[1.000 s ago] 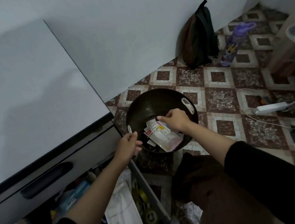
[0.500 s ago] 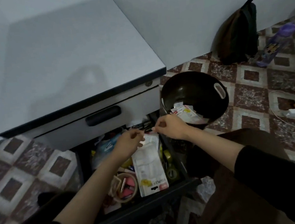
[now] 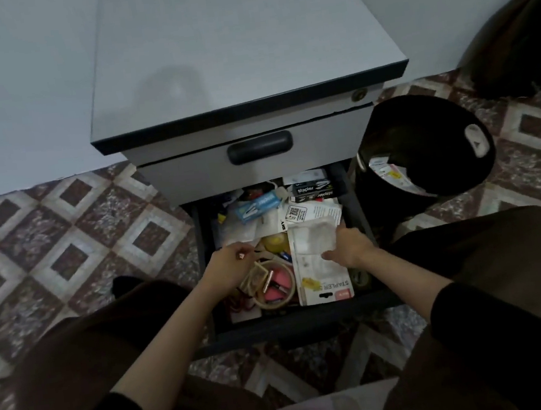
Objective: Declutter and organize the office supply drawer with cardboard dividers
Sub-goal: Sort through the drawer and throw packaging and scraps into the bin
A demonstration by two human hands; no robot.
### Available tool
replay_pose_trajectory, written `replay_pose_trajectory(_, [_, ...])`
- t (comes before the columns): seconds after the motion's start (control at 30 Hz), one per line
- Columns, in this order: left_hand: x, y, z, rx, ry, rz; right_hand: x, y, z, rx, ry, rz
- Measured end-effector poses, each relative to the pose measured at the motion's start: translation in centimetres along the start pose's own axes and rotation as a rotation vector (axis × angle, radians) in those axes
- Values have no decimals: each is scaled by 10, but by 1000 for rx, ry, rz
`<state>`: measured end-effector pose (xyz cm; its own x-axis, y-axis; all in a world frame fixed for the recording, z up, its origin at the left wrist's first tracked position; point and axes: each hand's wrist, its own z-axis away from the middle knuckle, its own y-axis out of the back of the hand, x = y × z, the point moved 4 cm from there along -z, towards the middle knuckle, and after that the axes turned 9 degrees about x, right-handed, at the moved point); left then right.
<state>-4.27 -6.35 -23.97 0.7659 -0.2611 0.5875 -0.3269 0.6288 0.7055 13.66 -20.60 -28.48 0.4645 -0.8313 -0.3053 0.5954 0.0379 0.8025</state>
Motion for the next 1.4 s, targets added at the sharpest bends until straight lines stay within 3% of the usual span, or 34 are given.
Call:
replay_pose_trajectory(0.23, [-19,-10,-2,-12,-57,2,10,-18,-5,98,-108,-268])
replay_pose_trajectory(0.37, [-23,-25,-5,-99,-112,-188,12,-16,-6,113,-169,-447])
replay_pose_trajectory(0.53, [-37,-38,-12,-196,4,-302,8,-16,-7,54,-171,-501])
replay_pose_trajectory(0.7, [-48,-52,-14,-206,93,-236,11,-13,-6,75,-167,-553])
replay_pose_trajectory(1.0, [-52,-38,-24,111,164,-171,11,-1,-8,108,-182,-587])
replay_pose_trajectory(1.07, [-51,-41,-30,28,104,-243,10,-1,-8,105,-182,-587])
replay_pose_trajectory(1.17, [-55,-59,-32,-225,87,-341,11,-1,-9,98,-184,-586])
replay_pose_trajectory(1.23, [-55,-69,-27,-282,76,-395,11,-1,-10,97,-191,-588])
replay_pose_trajectory(1.4, [-50,-69,-16,-29,-98,-578,9,2,-14,108,-193,-611])
